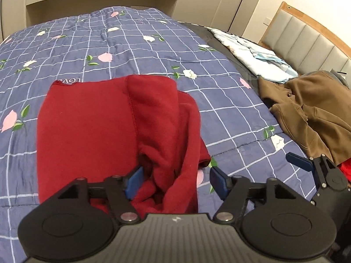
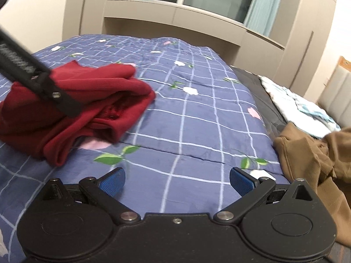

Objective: Fold small clothes

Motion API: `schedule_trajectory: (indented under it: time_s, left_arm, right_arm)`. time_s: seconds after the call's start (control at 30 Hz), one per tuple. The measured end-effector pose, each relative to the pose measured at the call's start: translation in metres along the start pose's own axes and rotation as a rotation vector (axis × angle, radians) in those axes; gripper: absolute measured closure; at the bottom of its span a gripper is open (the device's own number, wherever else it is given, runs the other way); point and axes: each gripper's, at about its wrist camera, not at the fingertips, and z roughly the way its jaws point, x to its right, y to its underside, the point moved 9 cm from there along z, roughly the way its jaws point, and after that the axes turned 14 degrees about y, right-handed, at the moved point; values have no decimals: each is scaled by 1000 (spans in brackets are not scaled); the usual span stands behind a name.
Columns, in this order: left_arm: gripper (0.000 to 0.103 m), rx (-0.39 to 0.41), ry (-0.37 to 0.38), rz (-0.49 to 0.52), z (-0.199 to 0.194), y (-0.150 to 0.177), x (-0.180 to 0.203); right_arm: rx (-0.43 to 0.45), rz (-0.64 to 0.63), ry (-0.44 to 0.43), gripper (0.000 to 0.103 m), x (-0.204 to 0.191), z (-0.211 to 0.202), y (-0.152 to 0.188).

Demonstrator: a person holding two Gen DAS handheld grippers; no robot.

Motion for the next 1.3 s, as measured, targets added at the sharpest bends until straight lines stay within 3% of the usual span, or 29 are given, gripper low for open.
schedule_trajectory:
  time_s: [0.1,0.23,0.4,0.5,0.63,0.77,0.87,1.0,1.07,1.1,1.2,1.3]
  left_arm:
    - [13,26,-16,-25,-14,0,-3]
    - [3,58,-52,-15,-43,13,-9]
    - [4,53,-164,85,-69,40,-16]
    - [10,58,-172,128,-74,46,-12]
    - [14,37,-234,189,-68,49,-11]
    - [19,-42,-357,280,-62,59,-24]
    - [36,-93,-386,318,-59,68,-33]
    - [58,-97,-366,330,-58,70,-40]
    - [89,-94,-340,333,-58,69,-41]
    - [94,-82,-336,328,-59,68,-42]
    - [99,-22,-318,291,-71,64,-43]
    - [100,-18,-312,252,-73,69,-49]
  right_arm:
    - [-28,49,0,1,8,3,-2]
    - [-65,145,-36,1,12,5,-8]
    - [-113,288,-170,1,4,8,-27]
    - [-127,336,-244,1,-9,12,-46]
    - [-62,317,-347,7,-32,-1,-82]
    - [4,232,-535,20,-64,-28,-111]
    - [1,115,-665,37,-91,-47,-116]
    - [-26,-38,-710,65,-113,-60,-101]
    - [-28,-80,-697,84,-114,-62,-92]
    - [-29,-90,-693,98,-113,-63,-88]
    - [-30,-66,-667,98,-100,-65,-80]
    - [-65,-33,-644,99,-88,-59,-66]
